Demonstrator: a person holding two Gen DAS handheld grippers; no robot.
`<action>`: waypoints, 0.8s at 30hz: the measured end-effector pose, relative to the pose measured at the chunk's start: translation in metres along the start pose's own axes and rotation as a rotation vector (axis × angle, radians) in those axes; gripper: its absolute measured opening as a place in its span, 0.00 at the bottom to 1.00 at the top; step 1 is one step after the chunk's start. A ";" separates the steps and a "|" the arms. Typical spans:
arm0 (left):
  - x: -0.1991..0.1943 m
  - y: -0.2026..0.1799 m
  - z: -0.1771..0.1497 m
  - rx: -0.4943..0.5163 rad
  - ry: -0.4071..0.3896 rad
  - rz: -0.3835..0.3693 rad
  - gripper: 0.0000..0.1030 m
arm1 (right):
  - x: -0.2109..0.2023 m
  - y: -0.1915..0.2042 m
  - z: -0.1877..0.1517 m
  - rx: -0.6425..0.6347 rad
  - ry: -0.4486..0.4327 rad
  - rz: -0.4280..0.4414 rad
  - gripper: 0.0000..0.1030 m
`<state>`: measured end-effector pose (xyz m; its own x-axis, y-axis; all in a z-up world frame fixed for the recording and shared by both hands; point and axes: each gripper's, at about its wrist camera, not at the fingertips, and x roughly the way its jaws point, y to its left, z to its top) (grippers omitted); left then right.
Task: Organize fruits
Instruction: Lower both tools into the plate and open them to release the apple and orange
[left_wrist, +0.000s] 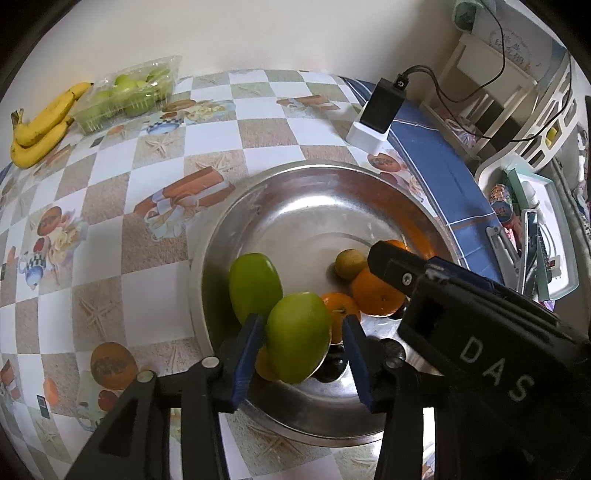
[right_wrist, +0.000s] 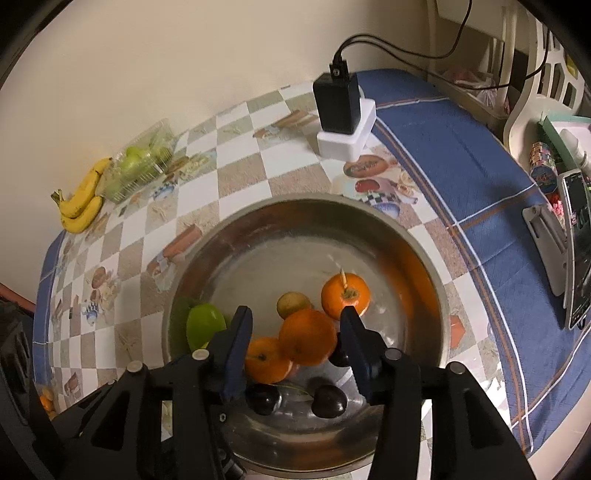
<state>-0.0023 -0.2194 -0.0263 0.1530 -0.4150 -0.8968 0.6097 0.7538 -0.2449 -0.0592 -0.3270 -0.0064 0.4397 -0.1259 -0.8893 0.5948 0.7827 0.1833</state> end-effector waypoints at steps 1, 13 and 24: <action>-0.002 0.000 0.000 0.000 -0.004 -0.003 0.53 | -0.002 0.000 0.001 0.002 -0.007 0.000 0.50; -0.017 0.013 0.003 -0.059 -0.030 0.011 0.62 | -0.009 -0.017 0.005 0.080 -0.030 0.003 0.50; -0.041 0.067 0.005 -0.266 -0.114 0.142 0.62 | -0.007 -0.018 0.004 0.087 -0.016 0.003 0.49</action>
<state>0.0365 -0.1541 -0.0038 0.3171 -0.3394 -0.8856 0.3533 0.9088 -0.2218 -0.0701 -0.3424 -0.0019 0.4518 -0.1344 -0.8820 0.6498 0.7269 0.2221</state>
